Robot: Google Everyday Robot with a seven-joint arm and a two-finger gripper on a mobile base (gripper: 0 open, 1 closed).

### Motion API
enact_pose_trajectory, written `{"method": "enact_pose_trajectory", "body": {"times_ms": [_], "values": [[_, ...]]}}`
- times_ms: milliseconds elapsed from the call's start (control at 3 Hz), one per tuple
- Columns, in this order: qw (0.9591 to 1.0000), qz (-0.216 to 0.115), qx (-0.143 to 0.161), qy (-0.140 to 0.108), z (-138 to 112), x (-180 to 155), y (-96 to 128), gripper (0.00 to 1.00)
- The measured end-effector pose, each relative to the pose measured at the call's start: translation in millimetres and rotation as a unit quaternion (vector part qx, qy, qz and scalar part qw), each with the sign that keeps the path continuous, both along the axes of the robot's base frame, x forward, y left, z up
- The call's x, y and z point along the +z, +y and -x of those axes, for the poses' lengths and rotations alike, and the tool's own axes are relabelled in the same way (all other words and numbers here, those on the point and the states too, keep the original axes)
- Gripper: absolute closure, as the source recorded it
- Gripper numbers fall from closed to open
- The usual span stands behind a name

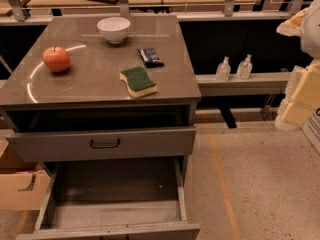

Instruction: Place sponge into middle drawer

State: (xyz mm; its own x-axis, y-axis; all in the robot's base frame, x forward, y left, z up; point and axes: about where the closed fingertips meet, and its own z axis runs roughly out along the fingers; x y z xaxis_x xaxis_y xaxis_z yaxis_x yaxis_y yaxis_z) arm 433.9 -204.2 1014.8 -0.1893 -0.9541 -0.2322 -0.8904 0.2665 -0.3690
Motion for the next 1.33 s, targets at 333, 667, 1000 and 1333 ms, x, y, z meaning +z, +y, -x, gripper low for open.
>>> {"method": "enact_pose_trajectory", "body": {"times_ms": [333,667,1000,1333], "values": [[1.0,0.0,0.0,0.0,0,0,0,0.0],[0.9985,-0.049,-0.023,0.01,-12,-2,19,0.0],[0.9835,-0.166,-0.066,0.029,-49,-11,66,0.0],[0.9524,-0.286,-0.105,0.017,-90,-13,102,0.0]]}}
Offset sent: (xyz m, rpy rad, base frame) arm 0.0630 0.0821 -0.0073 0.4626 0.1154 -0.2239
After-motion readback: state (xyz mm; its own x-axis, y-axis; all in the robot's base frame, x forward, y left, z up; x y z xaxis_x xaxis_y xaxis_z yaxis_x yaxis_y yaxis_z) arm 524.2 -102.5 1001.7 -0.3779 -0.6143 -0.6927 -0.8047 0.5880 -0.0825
